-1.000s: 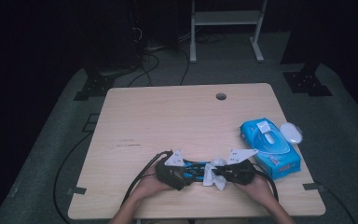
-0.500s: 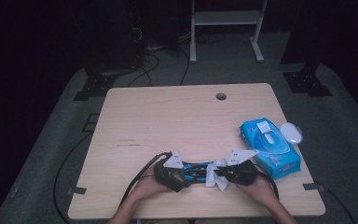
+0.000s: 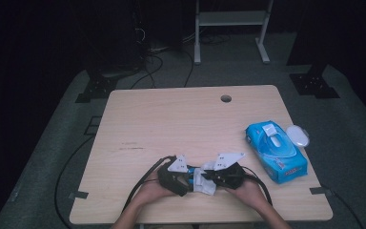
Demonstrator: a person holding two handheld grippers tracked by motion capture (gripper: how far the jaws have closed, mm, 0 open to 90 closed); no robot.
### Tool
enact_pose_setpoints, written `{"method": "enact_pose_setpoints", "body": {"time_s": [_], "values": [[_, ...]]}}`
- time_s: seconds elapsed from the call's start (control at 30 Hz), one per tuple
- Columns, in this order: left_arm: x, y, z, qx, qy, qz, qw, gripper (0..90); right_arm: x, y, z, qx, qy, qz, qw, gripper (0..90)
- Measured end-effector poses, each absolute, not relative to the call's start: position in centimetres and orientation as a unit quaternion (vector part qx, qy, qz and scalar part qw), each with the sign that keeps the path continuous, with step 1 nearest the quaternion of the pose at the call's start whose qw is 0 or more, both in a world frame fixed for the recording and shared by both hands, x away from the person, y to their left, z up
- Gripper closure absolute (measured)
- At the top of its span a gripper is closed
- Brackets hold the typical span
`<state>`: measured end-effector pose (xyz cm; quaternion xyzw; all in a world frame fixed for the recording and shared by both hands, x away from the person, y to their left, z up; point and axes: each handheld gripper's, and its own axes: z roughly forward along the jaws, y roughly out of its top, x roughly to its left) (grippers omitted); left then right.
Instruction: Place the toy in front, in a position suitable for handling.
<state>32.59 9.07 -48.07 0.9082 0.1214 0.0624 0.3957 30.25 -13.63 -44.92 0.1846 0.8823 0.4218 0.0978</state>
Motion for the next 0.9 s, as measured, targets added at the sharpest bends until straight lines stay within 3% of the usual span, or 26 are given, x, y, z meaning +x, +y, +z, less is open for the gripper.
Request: {"method": "enact_pose_setpoints", "body": {"time_s": [0.2, 0.43, 0.67, 0.9], "values": [[32.5, 9.2, -48.1, 0.908, 0.122, 0.064, 0.396, 23.4, 30.1, -10.8, -45.5, 0.149, 0.893, 0.416, 0.081, 85.1], [32.6, 9.1, -48.1, 0.909, 0.121, 0.063, 0.395, 23.5, 30.0, -11.5, -45.1, 0.153, 0.897, 0.407, 0.082, 85.1], [32.5, 9.1, -48.1, 0.907, 0.127, 0.062, 0.397, 23.4, 30.7, -8.9, -45.3, 0.144, 0.901, 0.399, 0.089, 85.1], [32.5, 9.1, -48.1, 0.907, 0.126, 0.063, 0.398, 23.4, 30.6, -9.2, -45.1, 0.15, 0.899, 0.399, 0.102, 85.2]]}}
